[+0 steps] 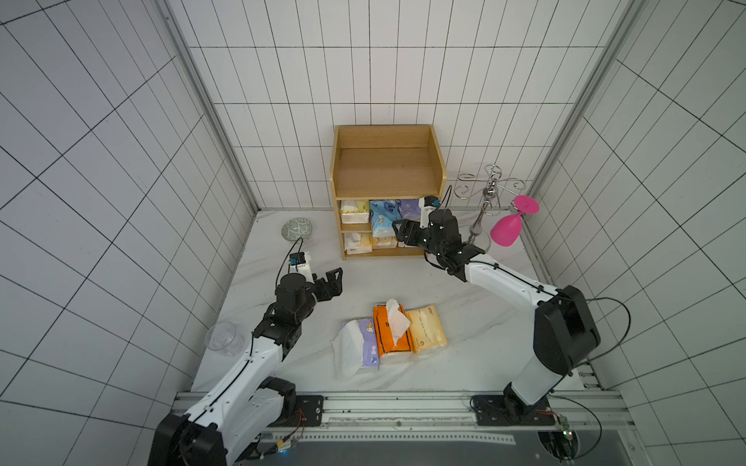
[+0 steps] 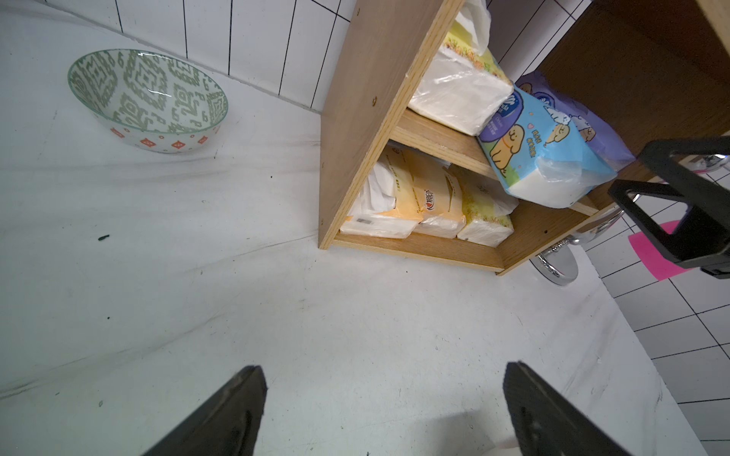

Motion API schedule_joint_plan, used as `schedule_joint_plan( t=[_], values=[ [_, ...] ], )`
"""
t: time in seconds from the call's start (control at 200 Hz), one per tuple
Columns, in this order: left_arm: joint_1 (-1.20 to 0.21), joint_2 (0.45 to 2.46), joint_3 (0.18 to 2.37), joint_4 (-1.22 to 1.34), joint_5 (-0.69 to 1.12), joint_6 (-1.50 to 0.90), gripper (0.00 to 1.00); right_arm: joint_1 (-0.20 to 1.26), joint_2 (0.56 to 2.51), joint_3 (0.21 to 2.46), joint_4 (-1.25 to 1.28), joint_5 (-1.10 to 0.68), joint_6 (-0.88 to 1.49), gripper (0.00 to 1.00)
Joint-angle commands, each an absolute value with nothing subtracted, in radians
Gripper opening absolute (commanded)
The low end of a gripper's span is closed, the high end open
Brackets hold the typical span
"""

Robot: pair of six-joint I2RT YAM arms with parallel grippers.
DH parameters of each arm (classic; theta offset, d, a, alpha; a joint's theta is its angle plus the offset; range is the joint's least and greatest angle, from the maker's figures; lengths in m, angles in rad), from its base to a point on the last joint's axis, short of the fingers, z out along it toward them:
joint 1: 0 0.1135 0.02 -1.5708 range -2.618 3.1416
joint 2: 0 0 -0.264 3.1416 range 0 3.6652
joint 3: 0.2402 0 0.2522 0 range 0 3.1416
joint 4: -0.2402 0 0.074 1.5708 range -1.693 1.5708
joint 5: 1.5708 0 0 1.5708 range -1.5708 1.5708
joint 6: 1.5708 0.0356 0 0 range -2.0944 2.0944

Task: Remove the tissue boxes from the shelf
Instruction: Pick up a box of tissues from the shelf.

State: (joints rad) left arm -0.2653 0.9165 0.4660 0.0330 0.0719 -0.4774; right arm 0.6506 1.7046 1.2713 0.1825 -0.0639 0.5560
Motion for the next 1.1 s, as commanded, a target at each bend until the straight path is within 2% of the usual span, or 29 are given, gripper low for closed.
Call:
schedule_joint_plan(
  t=[0.0, 0.17, 0.345, 0.59, 0.725, 0.87, 1.094],
  values=[
    [-0.259, 0.918, 0.459, 0.039, 0.080, -0.464, 0.98, 0.642, 1.751, 1.279, 0.273, -0.062, 0.547, 0.78],
    [-0.259, 0.945, 0.449, 0.056, 0.112, -0.477, 0.98, 0.642, 1.802, 1.300, 0.327, -0.088, 0.552, 0.76],
    [-0.260, 0.959, 0.454, 0.058, 0.108, -0.474, 0.98, 0.641, 1.814, 1.307, 0.334, -0.121, 0.563, 0.63],
    [-0.261, 0.965, 0.454, 0.053, 0.095, -0.467, 0.98, 0.646, 1.765, 1.264, 0.336, -0.159, 0.557, 0.23],
    [-0.262, 0.942, 0.453, 0.046, 0.076, -0.466, 0.97, 0.655, 1.727, 1.235, 0.327, -0.176, 0.557, 0.07],
    [-0.261, 0.902, 0.463, 0.017, 0.075, -0.495, 0.97, 0.677, 1.674, 1.188, 0.305, -0.161, 0.552, 0.00],
    [-0.270, 0.812, 0.466, -0.024, 0.094, -0.563, 0.97, 0.724, 1.586, 1.108, 0.260, -0.138, 0.552, 0.00]
  ],
)
